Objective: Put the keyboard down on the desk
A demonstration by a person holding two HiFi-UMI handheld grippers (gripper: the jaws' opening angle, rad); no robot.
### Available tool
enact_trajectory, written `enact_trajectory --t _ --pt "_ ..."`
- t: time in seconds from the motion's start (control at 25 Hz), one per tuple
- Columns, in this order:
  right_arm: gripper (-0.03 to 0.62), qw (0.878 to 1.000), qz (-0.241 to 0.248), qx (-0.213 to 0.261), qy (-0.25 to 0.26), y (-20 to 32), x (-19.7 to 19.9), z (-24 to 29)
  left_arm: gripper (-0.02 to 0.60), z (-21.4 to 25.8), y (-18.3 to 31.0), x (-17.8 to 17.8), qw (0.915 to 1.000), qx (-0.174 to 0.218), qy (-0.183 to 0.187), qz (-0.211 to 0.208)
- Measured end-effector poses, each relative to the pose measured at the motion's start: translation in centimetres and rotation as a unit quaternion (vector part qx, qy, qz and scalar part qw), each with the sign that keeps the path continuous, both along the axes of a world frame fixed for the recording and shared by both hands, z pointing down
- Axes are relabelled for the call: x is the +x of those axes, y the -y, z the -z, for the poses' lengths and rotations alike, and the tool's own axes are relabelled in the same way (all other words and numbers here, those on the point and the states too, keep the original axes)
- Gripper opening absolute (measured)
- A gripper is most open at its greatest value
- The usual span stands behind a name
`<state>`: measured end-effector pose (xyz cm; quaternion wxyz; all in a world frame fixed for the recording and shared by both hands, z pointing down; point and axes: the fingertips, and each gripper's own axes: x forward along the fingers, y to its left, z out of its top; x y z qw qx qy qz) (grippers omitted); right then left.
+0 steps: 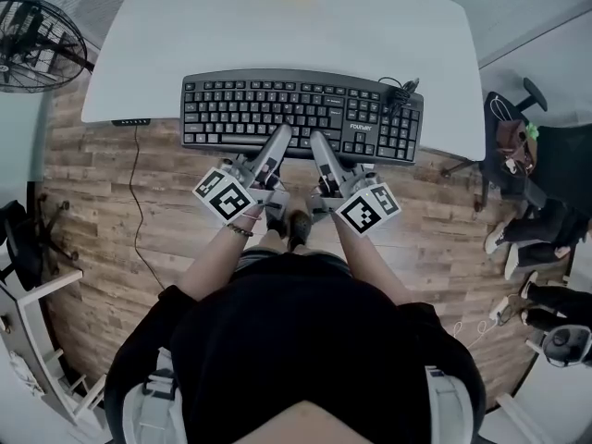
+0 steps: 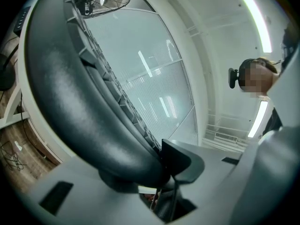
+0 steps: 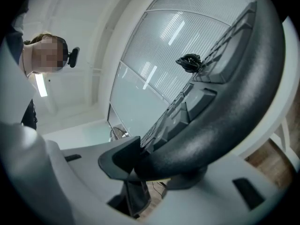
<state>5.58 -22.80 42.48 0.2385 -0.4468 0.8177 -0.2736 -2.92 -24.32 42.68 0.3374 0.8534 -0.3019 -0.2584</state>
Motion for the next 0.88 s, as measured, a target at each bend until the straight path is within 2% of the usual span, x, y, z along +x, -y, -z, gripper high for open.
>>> enact_trajectory --t 0.88 --pt "0.167 0.997 -0.008 -0.077 0.013 0.4 -0.1 -6.6 0.152 -6.3 0.5 -0.1 0.9972 -0.073 0.017 -0.008"
